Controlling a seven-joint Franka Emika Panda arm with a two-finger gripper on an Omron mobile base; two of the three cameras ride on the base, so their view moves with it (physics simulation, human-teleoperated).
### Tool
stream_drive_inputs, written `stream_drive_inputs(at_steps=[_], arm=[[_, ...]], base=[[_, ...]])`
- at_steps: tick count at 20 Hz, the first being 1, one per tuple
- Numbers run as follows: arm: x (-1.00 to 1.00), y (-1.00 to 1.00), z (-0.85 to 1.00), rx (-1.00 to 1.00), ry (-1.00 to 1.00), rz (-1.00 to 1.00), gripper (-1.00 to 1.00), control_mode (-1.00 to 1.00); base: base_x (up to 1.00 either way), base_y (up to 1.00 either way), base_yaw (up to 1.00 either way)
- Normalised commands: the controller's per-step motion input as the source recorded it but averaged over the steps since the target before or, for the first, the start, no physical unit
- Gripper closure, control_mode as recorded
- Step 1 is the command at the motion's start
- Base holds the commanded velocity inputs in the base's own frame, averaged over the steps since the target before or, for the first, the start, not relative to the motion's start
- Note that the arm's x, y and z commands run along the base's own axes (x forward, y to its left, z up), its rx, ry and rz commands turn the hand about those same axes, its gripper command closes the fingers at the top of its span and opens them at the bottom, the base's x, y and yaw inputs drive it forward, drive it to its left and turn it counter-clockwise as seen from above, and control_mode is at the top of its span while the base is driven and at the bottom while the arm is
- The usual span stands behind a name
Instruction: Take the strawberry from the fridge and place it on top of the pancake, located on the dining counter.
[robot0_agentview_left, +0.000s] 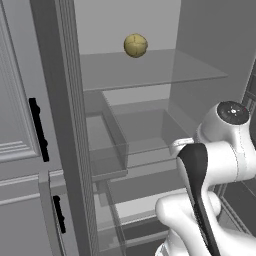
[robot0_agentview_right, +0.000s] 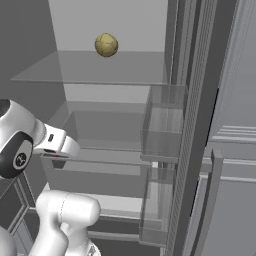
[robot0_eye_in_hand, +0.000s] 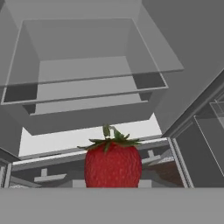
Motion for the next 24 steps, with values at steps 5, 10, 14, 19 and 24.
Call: stream_drive_inputs(at_steps=[5, 10, 14, 19, 24], arm=[[0.00, 0.00, 0.00, 0.00, 0.00, 0.00, 1.00, -1.00], [-0.07, 0.00, -0.01, 0.00, 0.00, 0.00, 1.00, 1.00], [0.00, 0.00, 0.00, 0.00, 0.00, 0.00, 1.00, 1.00], [0.00, 0.00, 0.00, 0.00, 0.00, 0.00, 1.00, 1.00], [0.00, 0.00, 0.00, 0.00, 0.00, 0.00, 1.00, 1.00]], base=[[0.00, 0.00, 0.00], [-0.15, 0.00, 0.00], [-1.00, -0.01, 0.00], [-1.00, 0.01, 0.06], [-1.00, 0.00, 0.32]])
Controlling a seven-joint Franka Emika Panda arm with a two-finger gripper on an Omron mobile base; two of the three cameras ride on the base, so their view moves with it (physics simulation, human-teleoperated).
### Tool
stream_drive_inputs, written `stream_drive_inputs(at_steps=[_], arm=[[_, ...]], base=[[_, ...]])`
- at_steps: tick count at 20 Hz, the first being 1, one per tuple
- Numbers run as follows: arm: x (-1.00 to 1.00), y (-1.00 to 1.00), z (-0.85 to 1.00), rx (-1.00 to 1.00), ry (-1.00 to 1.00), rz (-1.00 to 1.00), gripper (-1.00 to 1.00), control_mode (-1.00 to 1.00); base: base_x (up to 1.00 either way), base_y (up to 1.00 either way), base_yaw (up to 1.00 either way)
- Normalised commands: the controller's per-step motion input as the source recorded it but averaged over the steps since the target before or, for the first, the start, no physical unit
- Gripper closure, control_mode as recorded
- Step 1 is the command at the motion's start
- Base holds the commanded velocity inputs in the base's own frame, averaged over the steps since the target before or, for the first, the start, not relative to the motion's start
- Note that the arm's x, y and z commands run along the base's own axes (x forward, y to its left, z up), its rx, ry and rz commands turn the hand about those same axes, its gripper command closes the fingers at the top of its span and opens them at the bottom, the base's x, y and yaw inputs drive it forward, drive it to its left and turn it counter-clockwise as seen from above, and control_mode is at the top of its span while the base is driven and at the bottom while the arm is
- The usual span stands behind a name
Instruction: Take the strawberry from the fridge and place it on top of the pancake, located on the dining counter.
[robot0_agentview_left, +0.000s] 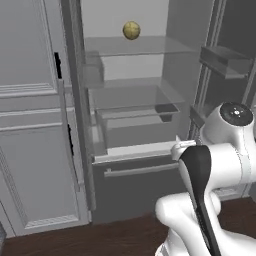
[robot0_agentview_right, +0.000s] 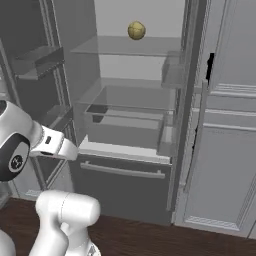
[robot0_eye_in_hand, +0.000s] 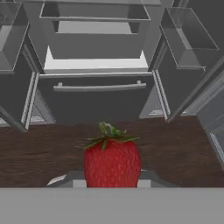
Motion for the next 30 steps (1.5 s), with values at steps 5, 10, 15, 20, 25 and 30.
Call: stream_drive_inputs(at_steps=[5, 10, 15, 20, 25, 30], arm=[[0.00, 0.00, 0.00, 0.00, 0.00, 0.00, 1.00, 1.00], [0.00, 0.00, 0.00, 0.00, 0.00, 0.00, 1.00, 1.00], [0.00, 0.00, 0.00, 0.00, 0.00, 0.00, 1.00, 1.00], [0.00, 0.00, 0.00, 0.00, 0.00, 0.00, 1.00, 1.00], [0.00, 0.00, 0.00, 0.00, 0.00, 0.00, 1.00, 1.00], [0.00, 0.00, 0.00, 0.00, 0.00, 0.00, 1.00, 1.00]], base=[[-1.00, 0.36, 0.57], [-0.80, 0.65, 0.76], [-0.74, 0.71, 0.75], [-0.87, 0.76, 0.68], [-0.60, 0.94, 0.67], [-0.14, 1.00, 0.71]])
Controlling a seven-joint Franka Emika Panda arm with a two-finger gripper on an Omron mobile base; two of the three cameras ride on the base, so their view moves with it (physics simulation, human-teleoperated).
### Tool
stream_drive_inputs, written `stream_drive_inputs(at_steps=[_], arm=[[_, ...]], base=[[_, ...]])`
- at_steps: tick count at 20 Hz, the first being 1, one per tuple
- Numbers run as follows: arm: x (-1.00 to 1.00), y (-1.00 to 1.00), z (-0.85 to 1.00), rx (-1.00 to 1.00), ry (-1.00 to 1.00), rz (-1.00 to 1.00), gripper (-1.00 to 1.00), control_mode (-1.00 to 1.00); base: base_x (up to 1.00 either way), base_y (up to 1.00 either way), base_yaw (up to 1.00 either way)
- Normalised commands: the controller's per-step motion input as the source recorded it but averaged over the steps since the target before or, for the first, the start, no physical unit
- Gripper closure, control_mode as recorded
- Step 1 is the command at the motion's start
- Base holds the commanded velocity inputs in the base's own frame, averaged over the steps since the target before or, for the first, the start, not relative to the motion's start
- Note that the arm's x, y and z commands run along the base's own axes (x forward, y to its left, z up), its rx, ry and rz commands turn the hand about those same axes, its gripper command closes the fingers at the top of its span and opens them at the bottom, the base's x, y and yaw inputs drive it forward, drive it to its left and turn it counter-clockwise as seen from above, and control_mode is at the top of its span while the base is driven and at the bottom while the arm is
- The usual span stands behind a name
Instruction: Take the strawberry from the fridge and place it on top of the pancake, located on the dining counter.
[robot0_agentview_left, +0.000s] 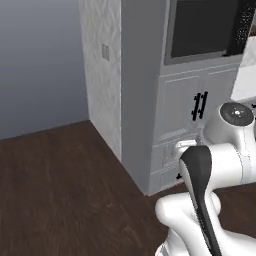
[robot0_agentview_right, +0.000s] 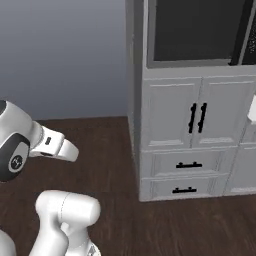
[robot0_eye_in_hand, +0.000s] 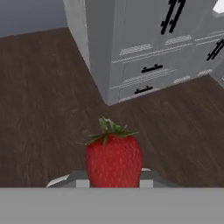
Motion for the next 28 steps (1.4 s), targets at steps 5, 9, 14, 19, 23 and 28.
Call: stream_drive_inputs(at_steps=[5, 9, 14, 19, 23, 28], arm=[[0.00, 0.00, 0.00, 0.00, 0.00, 0.00, 1.00, 1.00], [0.00, 0.00, 0.00, 0.00, 0.00, 0.00, 1.00, 1.00], [0.00, 0.00, 0.00, 0.00, 0.00, 0.00, 1.00, 1.00], [0.00, 0.00, 0.00, 0.00, 0.00, 0.00, 1.00, 1.00], [0.00, 0.00, 0.00, 0.00, 0.00, 0.00, 1.00, 1.00], [0.00, 0.00, 0.00, 0.00, 0.00, 0.00, 1.00, 1.00]], base=[[0.00, 1.00, 0.73], [0.44, 0.90, 0.62], [1.00, 0.26, 0.34], [1.00, -0.17, 0.19], [1.00, -0.12, 0.06], [1.00, 0.00, 0.05]])
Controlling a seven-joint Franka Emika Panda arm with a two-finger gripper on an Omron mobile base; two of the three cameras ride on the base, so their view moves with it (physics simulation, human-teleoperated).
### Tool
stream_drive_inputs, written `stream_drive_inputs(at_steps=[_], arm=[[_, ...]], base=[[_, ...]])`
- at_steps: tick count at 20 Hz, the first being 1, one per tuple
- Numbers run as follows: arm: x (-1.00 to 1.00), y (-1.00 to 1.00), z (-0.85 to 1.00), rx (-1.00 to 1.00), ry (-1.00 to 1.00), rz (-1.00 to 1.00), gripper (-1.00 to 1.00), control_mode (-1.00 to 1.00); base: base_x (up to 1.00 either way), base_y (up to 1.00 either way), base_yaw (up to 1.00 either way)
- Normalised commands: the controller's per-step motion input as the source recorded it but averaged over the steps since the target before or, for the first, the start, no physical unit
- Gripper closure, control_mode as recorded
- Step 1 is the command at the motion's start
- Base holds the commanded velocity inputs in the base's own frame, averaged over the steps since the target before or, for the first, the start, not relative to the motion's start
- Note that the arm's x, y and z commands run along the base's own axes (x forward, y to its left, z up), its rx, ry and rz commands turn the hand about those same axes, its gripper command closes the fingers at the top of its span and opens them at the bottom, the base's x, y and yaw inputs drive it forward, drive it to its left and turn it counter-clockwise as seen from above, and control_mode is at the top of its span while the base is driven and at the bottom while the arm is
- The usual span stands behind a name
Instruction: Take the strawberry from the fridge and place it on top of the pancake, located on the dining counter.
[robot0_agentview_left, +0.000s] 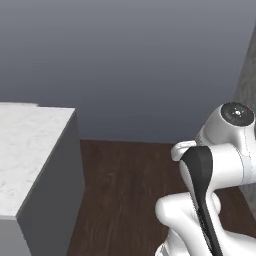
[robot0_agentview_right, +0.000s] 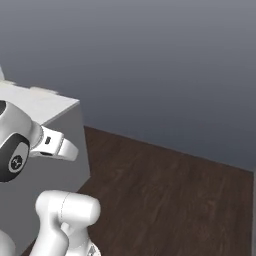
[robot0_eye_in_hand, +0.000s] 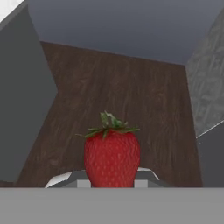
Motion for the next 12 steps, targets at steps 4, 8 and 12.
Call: stream_drive_inputs(at_steps=[4, 8, 12], arm=[[0.00, 0.00, 0.00, 0.00, 0.00, 0.00, 1.00, 1.00], [0.00, 0.00, 0.00, 0.00, 0.00, 0.00, 1.00, 1.00], [0.00, 0.00, 0.00, 0.00, 0.00, 0.00, 1.00, 1.00]], base=[[1.00, 0.00, 0.02], [1.00, 0.03, 0.01], [1.00, 0.12, 0.04]])
